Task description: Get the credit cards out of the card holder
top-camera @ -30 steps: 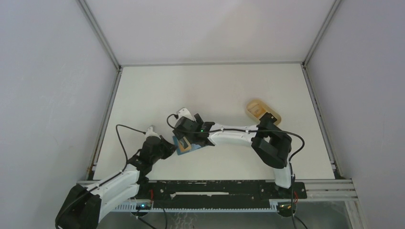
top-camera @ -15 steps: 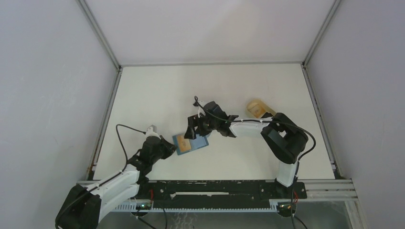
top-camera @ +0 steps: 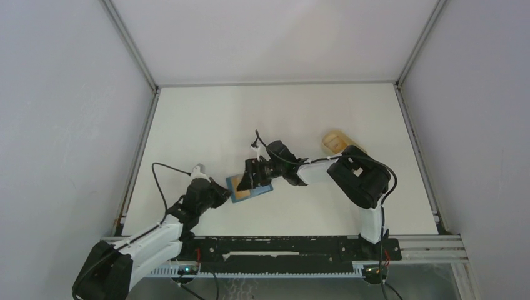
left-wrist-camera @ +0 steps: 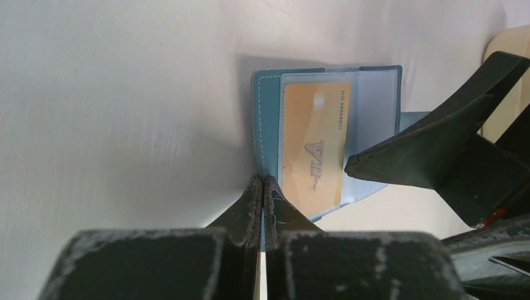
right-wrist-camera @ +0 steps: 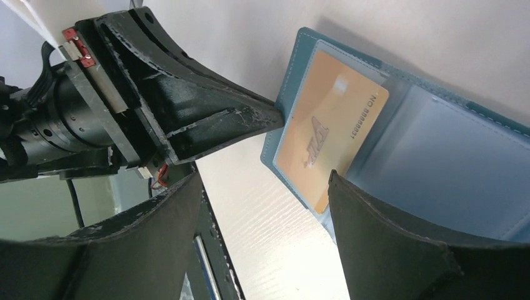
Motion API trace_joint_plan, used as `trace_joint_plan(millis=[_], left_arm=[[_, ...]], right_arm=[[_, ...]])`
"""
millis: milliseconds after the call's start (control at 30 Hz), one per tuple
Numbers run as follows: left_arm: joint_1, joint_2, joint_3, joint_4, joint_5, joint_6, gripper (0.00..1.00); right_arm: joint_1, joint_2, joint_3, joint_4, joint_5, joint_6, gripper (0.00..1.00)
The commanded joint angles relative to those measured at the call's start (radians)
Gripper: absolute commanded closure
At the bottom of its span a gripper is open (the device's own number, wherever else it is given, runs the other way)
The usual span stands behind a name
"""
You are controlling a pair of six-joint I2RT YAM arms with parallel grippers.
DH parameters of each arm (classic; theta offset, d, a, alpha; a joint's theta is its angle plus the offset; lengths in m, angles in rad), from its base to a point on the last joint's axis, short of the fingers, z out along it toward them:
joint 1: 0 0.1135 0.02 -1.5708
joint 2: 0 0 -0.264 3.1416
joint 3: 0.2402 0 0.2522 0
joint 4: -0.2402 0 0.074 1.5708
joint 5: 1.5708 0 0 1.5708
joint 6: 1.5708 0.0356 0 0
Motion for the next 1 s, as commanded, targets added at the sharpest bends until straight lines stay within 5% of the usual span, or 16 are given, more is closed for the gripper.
trace_joint_plan(millis=[0,967], left_arm=[[0.005,0.028,0.017,-0.026,-0.028,0.036,1.00],[0.006,0.080,0.000,0.028,-0.027,0.030,1.00]], right_arm=[[-0.013,0.026,-0.020,0.093,0.000,0.053,0.17],[0.051,0.060,-0.026,0.263,-0.031,0.157,0.22]])
